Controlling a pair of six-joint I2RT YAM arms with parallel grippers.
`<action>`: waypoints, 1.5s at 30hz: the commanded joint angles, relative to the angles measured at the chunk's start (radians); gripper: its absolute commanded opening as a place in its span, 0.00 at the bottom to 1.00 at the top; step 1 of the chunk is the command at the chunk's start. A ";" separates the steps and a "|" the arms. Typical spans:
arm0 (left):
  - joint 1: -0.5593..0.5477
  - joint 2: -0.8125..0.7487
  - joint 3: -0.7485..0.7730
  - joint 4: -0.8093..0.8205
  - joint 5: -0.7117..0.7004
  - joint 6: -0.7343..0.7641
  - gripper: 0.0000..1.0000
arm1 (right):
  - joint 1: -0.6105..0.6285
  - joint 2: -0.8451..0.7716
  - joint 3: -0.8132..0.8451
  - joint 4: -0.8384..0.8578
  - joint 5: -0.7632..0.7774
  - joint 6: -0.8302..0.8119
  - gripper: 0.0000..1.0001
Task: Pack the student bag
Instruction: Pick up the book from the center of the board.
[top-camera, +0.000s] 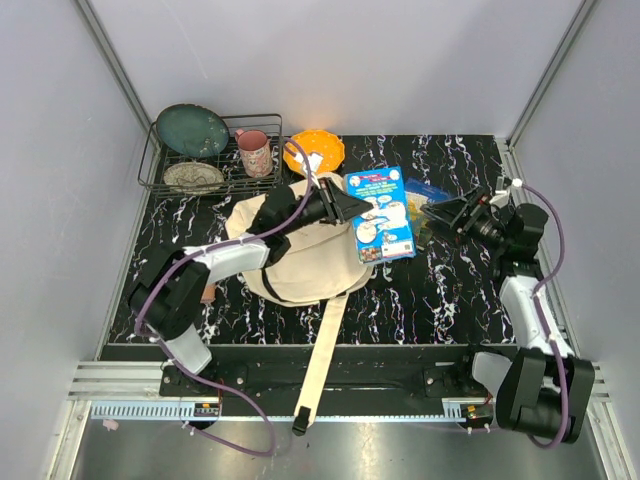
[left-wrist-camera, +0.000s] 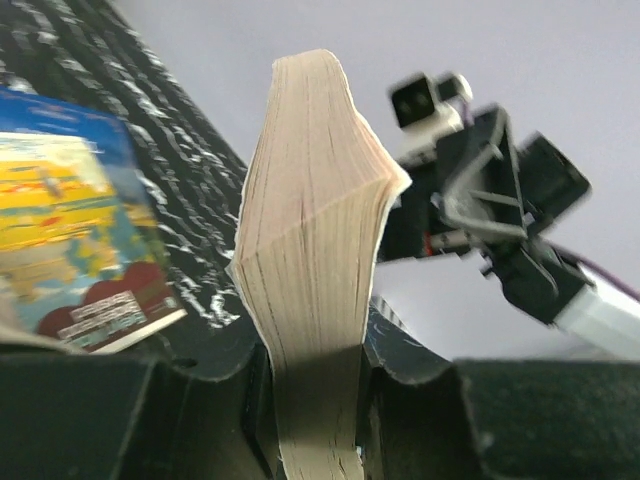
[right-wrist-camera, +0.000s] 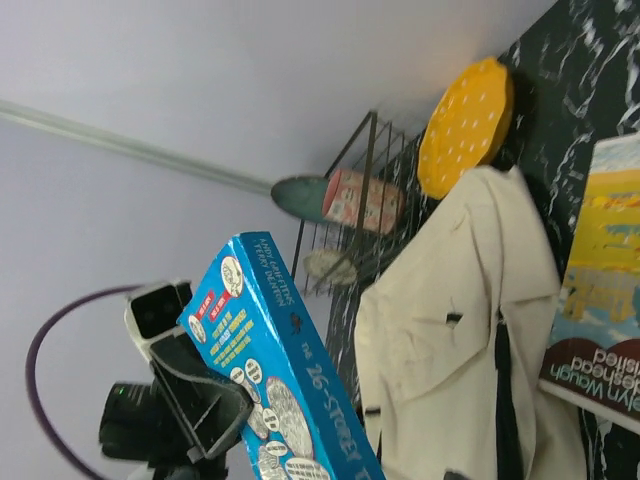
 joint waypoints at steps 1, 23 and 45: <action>0.049 -0.146 -0.053 0.016 -0.195 0.020 0.00 | 0.012 -0.148 -0.121 0.003 0.144 0.012 1.00; 0.046 -0.243 -0.160 -0.018 -0.438 -0.190 0.00 | 0.420 0.094 -0.291 0.582 0.378 0.226 1.00; 0.042 -0.216 -0.160 -0.105 -0.323 -0.131 0.22 | 0.538 0.524 -0.252 1.232 0.437 0.381 0.00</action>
